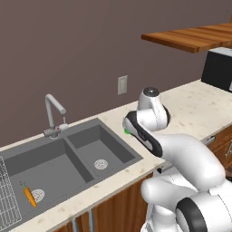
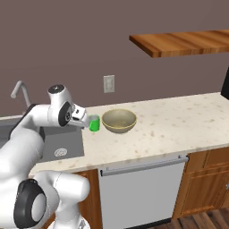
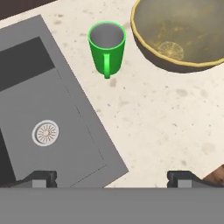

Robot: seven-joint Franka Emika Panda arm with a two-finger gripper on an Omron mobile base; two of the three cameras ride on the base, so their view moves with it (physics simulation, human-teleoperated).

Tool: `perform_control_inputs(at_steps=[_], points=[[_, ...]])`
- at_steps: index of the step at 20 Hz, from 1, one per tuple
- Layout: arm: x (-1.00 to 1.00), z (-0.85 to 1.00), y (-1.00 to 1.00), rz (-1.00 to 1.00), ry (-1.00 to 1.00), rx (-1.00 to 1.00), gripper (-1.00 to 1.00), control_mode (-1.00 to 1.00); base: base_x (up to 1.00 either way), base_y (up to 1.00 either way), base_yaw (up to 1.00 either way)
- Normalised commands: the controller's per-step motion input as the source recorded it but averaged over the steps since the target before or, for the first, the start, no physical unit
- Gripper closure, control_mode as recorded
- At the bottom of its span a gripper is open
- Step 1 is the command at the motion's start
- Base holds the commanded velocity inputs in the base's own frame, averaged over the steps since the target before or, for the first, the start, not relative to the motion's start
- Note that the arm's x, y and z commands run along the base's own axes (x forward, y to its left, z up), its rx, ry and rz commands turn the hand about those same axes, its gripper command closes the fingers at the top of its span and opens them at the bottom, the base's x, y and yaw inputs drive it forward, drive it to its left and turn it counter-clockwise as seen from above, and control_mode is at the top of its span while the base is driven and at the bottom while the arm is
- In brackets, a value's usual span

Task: Clear the mugs and bowl far away from the sink.

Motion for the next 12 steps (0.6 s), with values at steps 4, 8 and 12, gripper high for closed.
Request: perform_control_inputs(at_steps=[4, 8, 12], points=[[0.23, -0.17, -0.02, 0.0, -0.02, 0.0, -1.0, -1.0, 0.0, 0.0, 0.0], [0.39, -0.07, 0.0, 0.0, -0.04, 0.0, -1.0, -1.0, 0.0, 0.0, 0.0], [0.39, -0.07, 0.0, 0.0, -0.01, 0.0, -1.0, -1.0, 0.0, 0.0, 0.0]])
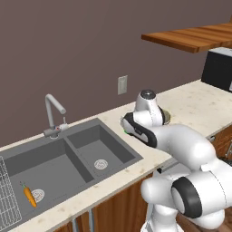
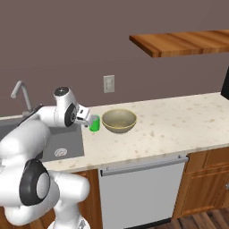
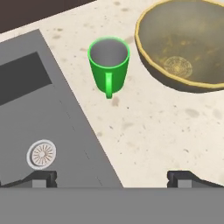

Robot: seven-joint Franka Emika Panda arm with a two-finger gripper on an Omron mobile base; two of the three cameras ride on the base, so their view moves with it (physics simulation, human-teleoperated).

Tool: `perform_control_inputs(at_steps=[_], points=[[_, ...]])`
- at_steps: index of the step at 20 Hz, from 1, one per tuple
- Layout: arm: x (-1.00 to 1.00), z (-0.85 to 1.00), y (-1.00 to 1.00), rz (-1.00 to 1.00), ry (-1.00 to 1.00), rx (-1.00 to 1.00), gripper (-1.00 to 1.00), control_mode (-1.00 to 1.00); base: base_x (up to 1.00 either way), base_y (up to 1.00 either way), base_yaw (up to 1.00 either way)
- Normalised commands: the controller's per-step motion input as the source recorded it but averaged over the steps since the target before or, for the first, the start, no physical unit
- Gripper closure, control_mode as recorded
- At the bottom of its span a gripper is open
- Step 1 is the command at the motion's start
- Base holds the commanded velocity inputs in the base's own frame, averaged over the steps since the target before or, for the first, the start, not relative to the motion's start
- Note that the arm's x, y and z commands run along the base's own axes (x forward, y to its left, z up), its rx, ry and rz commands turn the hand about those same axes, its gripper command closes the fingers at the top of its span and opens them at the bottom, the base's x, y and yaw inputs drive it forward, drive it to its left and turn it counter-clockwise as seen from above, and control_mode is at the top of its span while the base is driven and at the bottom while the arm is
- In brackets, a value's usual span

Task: Clear the mugs and bowl far away from the sink.

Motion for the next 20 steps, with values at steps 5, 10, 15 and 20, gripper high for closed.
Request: perform_control_inputs(at_steps=[5, 10, 15, 20], points=[[0.34, -0.07, 0.0, 0.0, 0.0, 0.0, -1.0, -1.0, 0.0, 0.0, 0.0], [0.32, -0.12, -0.01, 0.0, 0.0, 0.0, -1.0, -1.0, 0.0, 0.0, 0.0], [0.06, -0.18, -0.09, 0.0, 0.0, 0.0, -1.0, -1.0, 0.0, 0.0, 0.0], [0.01, -0.21, -0.01, 0.0, 0.0, 0.0, -1.0, -1.0, 0.0, 0.0, 0.0]])
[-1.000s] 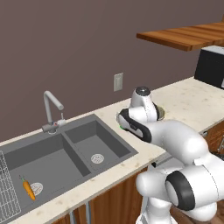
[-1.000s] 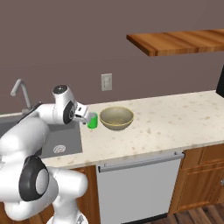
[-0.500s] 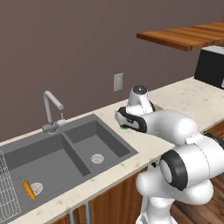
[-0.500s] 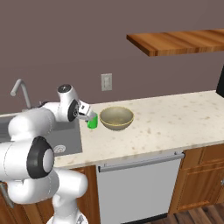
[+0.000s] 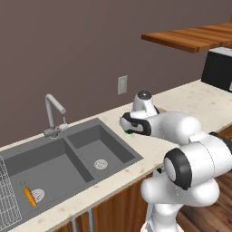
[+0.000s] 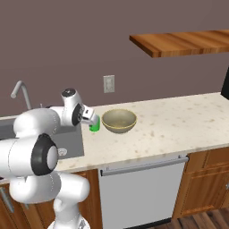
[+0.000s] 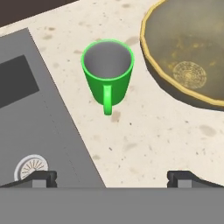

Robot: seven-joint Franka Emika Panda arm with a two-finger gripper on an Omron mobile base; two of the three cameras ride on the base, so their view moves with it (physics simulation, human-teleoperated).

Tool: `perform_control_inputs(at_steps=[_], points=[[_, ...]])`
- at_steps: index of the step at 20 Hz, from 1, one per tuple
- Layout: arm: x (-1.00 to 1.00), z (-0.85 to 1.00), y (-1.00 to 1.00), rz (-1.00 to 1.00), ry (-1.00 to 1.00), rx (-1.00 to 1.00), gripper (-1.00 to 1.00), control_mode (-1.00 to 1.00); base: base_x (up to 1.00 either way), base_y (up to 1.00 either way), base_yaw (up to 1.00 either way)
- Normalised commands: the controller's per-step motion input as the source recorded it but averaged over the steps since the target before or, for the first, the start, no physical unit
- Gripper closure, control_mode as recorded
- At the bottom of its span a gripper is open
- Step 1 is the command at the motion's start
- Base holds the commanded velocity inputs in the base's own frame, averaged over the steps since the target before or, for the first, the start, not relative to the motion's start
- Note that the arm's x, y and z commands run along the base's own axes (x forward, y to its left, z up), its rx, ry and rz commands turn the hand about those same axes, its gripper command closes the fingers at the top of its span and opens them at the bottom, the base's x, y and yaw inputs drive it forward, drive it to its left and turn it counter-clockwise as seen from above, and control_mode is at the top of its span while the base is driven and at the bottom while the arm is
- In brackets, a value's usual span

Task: Clear the mugs and bowl far away from the sink.

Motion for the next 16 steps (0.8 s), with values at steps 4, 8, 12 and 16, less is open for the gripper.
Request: perform_control_inputs(at_steps=[4, 8, 12, 16], points=[[0.11, -0.22, 0.0, 0.0, 0.0, 0.0, -1.0, -1.0, 0.0, 0.0, 0.0], [0.14, -0.19, 0.0, 0.0, 0.0, 0.0, -1.0, -1.0, 0.0, 0.0, 0.0], [0.13, -0.19, -0.01, 0.0, 0.0, 0.0, -1.0, -1.0, 0.0, 0.0, 0.0], [0.18, -0.15, 0.0, 0.0, 0.0, 0.0, -1.0, -1.0, 0.0, 0.0, 0.0]])
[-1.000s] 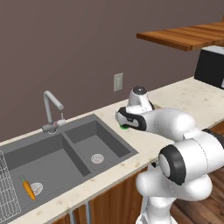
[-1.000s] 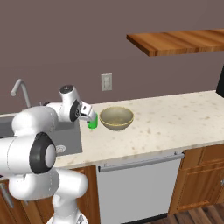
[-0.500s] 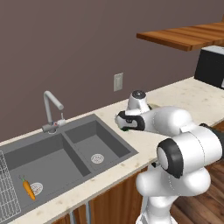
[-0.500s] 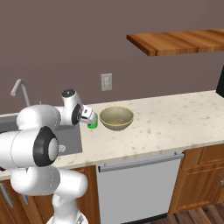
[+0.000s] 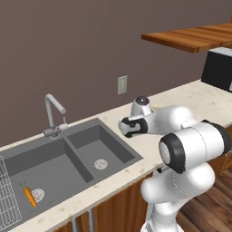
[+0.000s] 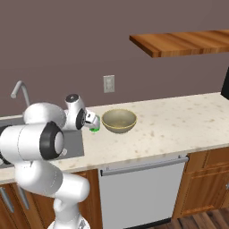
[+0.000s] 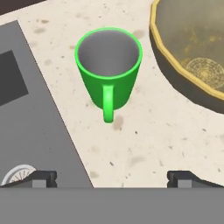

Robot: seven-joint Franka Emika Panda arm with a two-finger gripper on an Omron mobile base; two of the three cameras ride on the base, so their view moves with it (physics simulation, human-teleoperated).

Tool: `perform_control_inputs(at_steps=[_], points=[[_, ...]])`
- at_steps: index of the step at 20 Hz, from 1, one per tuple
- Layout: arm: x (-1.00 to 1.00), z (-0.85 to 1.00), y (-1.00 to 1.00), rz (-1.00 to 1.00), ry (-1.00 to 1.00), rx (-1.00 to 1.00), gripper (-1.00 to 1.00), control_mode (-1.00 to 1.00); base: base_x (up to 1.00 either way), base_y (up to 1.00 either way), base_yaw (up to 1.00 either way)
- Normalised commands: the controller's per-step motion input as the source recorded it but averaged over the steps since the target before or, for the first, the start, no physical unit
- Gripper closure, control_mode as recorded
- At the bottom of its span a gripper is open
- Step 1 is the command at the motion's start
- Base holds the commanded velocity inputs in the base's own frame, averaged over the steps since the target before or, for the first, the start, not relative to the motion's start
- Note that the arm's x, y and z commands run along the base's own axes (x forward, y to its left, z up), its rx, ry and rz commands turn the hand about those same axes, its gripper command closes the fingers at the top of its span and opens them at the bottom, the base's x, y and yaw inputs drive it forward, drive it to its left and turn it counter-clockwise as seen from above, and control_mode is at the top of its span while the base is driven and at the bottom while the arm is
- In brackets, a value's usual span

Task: Clear the mugs and bowl far away from the sink.

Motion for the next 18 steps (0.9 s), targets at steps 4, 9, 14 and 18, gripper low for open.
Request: perform_control_inputs(at_steps=[4, 9, 14, 18], points=[[0.19, -0.18, 0.0, 0.0, 0.0, 0.0, -1.0, -1.0, 0.0, 0.0, 0.0], [0.18, -0.14, 0.0, 0.0, 0.0, 0.0, -1.0, -1.0, 0.0, 0.0, 0.0], [0.23, -0.07, -0.01, 0.0, 0.0, 0.0, -1.0, -1.0, 0.0, 0.0, 0.0], [0.31, -0.01, -0.01, 0.0, 0.0, 0.0, -1.0, -1.0, 0.0, 0.0, 0.0]])
